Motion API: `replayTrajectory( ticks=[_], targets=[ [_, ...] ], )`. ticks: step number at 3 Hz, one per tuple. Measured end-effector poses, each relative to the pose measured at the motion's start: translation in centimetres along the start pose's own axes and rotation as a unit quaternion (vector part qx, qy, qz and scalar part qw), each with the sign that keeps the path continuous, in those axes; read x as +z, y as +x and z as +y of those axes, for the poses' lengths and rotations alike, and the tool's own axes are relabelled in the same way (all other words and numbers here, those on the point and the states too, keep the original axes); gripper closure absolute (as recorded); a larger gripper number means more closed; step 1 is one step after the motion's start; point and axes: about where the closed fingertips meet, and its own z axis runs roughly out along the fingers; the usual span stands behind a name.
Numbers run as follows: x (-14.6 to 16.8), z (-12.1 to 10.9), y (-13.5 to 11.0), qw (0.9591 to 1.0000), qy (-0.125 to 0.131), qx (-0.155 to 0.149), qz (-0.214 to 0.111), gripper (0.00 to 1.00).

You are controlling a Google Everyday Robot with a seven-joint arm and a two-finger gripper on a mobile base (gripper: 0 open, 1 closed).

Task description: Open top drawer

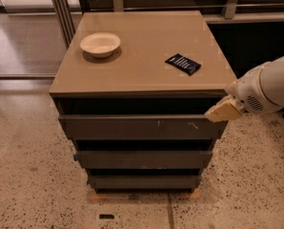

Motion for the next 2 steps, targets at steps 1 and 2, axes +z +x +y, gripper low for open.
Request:
replayTrajectory(
  ticks=[1,2],
  targets=[
    [0.0,0.0,0.0,1.0,0.0,0.0,0.0,0.63],
    [-0.04,0.02,-0.02,1.0,0.001,0.0,0.0,0.87]
  ],
)
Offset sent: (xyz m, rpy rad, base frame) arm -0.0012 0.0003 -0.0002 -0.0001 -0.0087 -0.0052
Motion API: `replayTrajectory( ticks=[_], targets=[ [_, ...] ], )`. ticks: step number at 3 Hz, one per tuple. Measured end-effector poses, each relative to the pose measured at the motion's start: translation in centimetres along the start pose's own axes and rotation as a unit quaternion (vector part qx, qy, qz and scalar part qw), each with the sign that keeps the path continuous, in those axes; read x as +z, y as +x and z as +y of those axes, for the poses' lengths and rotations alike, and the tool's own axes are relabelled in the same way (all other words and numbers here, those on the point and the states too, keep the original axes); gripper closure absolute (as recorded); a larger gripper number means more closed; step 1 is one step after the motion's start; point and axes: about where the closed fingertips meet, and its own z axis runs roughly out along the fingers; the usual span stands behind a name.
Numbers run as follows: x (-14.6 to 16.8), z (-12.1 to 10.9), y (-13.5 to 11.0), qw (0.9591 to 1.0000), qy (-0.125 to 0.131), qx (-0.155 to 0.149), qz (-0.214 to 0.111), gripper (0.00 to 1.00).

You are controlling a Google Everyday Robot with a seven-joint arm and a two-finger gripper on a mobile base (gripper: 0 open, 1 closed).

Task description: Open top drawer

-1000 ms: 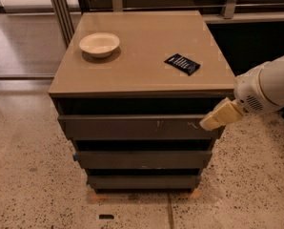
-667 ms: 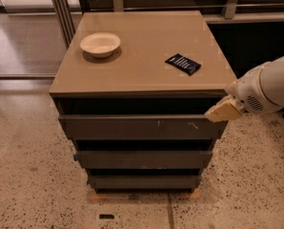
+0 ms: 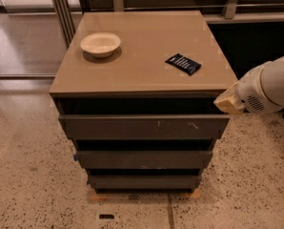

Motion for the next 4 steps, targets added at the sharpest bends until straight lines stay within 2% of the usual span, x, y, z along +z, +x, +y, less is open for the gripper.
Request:
replayTrajectory(
  ticks=[1,2,3,4],
  targets=[
    [0.6,0.2,0.4,0.9996,0.015,0.012,-0.018,1.0],
    [4.8,4.4,4.1,0.9961,-0.006,0.072,-0.051,1.0],
    [9.7,7.7,5.4,0.9862,-0.031,0.116,-0.114,1.0],
    [13.0,5.6,3.5,0.9738,-0.001,0.12,-0.193,1.0]
  ],
)
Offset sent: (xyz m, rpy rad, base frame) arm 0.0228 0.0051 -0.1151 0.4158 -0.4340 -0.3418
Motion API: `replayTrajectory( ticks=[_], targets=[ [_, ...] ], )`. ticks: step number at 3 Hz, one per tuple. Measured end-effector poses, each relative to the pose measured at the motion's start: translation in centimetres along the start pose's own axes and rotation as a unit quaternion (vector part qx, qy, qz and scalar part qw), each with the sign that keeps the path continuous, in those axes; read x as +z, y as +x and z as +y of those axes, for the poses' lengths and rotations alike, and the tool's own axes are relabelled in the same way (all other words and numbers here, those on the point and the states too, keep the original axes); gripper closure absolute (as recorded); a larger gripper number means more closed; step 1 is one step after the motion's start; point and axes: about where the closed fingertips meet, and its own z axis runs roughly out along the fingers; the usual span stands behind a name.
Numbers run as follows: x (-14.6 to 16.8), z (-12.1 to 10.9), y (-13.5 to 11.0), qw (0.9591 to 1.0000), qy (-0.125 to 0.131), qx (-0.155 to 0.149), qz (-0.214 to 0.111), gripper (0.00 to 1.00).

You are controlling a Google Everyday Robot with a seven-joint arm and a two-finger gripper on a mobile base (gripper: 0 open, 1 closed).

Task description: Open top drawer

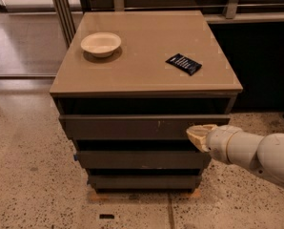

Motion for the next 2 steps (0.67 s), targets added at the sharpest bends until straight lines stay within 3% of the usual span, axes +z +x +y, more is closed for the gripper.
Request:
replayTrajectory(
  ticks=[2],
  targets=[
    [1.46,-1.12,0.14,0.9991,0.028,0.013,-0.029,1.0]
  ],
)
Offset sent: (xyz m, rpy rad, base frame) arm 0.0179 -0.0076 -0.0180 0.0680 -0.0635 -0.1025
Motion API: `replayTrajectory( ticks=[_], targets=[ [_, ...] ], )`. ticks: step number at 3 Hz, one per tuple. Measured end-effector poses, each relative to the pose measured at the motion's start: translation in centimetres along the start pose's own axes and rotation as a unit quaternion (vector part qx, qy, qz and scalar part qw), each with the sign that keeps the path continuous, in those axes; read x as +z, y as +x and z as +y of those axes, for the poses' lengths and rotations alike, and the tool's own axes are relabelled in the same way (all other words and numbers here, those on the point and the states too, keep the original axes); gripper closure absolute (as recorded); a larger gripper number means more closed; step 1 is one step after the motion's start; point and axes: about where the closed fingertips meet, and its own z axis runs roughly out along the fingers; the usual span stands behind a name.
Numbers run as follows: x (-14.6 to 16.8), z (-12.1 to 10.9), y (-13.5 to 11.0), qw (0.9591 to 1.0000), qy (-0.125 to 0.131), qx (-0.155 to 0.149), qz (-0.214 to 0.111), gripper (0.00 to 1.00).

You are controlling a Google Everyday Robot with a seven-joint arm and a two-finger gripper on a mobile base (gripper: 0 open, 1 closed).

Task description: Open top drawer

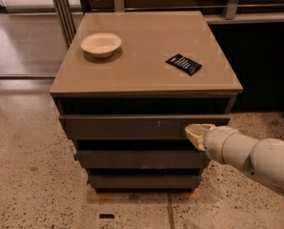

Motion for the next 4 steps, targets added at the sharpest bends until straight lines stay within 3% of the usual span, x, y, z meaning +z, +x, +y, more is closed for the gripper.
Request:
replayTrajectory(
  ticks=[1,3,4],
  targets=[
    [1.4,-0.9,0.1,0.9994,0.024,-0.003,-0.024,1.0],
    [2.6,-5.3,-2.3,0.992,0.1,-0.024,-0.073,1.0],
    [3.9,-7.2,-2.3,0.99,0.114,-0.009,-0.083,1.0]
  ],
)
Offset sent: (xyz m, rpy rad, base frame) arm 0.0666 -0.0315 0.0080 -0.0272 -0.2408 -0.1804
